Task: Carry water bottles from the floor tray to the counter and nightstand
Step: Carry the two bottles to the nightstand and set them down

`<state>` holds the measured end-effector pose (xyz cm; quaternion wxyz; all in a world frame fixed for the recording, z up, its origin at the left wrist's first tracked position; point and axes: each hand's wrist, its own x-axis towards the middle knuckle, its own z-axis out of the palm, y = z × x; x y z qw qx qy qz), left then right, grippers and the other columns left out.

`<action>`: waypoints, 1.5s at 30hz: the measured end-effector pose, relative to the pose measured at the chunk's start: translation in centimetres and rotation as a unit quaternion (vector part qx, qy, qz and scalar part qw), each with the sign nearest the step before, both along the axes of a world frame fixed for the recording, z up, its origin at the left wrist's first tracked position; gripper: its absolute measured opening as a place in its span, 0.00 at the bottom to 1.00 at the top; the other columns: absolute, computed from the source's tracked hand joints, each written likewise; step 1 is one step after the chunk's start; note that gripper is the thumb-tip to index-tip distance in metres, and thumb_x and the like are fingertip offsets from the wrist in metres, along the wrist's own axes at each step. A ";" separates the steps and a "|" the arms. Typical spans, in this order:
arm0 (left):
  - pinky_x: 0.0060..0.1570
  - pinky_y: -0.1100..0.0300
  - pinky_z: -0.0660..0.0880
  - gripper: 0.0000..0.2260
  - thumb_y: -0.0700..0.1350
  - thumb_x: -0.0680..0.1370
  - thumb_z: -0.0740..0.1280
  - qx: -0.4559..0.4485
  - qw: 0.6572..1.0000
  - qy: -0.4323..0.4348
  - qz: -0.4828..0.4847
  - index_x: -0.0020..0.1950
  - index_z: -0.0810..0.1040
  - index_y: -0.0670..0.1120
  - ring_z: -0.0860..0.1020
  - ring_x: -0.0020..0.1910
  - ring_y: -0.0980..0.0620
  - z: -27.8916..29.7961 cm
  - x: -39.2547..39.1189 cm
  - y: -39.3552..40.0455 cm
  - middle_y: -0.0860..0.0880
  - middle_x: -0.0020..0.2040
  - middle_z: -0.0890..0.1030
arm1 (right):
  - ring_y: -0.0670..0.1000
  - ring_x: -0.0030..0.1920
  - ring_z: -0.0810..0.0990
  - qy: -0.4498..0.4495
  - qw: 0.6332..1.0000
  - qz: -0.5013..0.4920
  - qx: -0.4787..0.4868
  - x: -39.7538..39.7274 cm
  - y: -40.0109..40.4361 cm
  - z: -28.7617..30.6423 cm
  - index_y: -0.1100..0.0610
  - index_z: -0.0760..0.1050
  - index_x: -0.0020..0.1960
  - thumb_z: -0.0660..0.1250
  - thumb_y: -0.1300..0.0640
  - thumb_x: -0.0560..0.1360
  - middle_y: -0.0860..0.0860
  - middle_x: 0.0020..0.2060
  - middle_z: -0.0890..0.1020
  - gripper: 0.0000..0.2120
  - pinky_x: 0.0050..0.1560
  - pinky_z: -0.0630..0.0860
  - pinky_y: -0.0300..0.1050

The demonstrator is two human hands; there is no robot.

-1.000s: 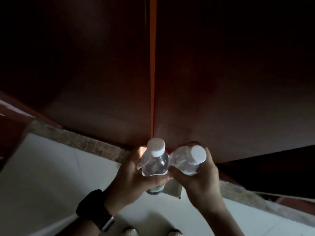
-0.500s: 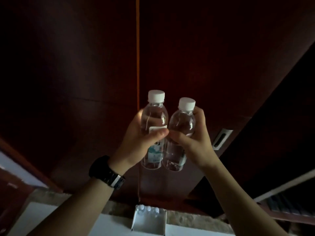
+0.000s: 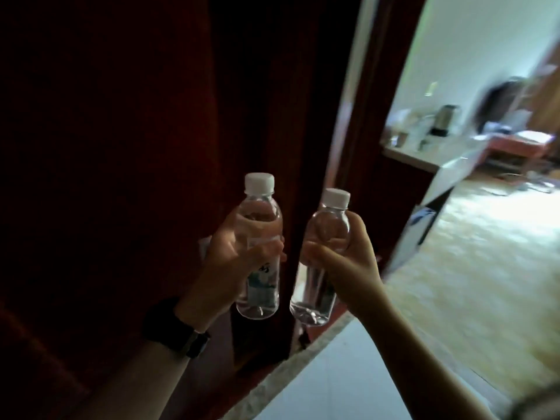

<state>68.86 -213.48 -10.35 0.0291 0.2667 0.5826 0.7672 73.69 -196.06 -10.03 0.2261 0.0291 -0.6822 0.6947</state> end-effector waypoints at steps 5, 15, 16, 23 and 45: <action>0.46 0.49 0.80 0.21 0.48 0.68 0.74 -0.014 0.988 0.024 -0.149 0.60 0.77 0.50 0.82 0.45 0.42 1.4 1.3 14.9 0.40 0.50 0.80 | 0.47 0.38 0.83 0.013 0.987 -0.161 -0.005 6.1 12.8 1.4 0.64 0.70 0.57 0.73 0.63 0.63 0.56 0.42 0.79 0.25 0.36 0.81 0.43; 0.41 0.54 0.80 0.28 0.49 0.66 0.74 -0.037 0.943 0.048 -0.327 0.63 0.72 0.41 0.83 0.43 0.43 2.6 3.4 39.9 0.38 0.48 0.79 | 0.44 0.34 0.83 0.037 0.928 -0.370 0.032 12.5 34.1 1.6 0.52 0.73 0.52 0.77 0.70 0.65 0.49 0.40 0.81 0.23 0.34 0.81 0.42; 0.41 0.54 0.80 0.28 0.50 0.66 0.74 -0.038 0.944 0.045 -0.325 0.62 0.72 0.41 0.83 0.43 0.42 2.7 3.1 41.8 0.38 0.48 0.80 | 0.43 0.33 0.82 0.039 0.927 -0.372 0.032 12.3 35.8 1.9 0.53 0.72 0.52 0.76 0.72 0.66 0.49 0.40 0.80 0.23 0.32 0.80 0.40; 0.38 0.57 0.80 0.29 0.50 0.65 0.74 -0.026 0.948 0.025 -0.317 0.62 0.73 0.40 0.82 0.39 0.44 3.4 -1.2 53.7 0.31 0.48 0.78 | 0.42 0.31 0.82 0.034 0.918 -0.390 0.071 9.7 46.6 3.8 0.55 0.71 0.52 0.74 0.74 0.67 0.52 0.40 0.79 0.22 0.30 0.78 0.36; 0.39 0.52 0.82 0.30 0.48 0.64 0.73 -0.011 0.921 0.039 -0.387 0.63 0.72 0.41 0.81 0.39 0.40 5.5 -28.9 105.1 0.30 0.45 0.77 | 0.42 0.40 0.84 -0.041 0.832 -0.539 0.121 -15.3 95.7 4.7 0.46 0.72 0.52 0.74 0.45 0.59 0.46 0.46 0.81 0.24 0.41 0.82 0.51</action>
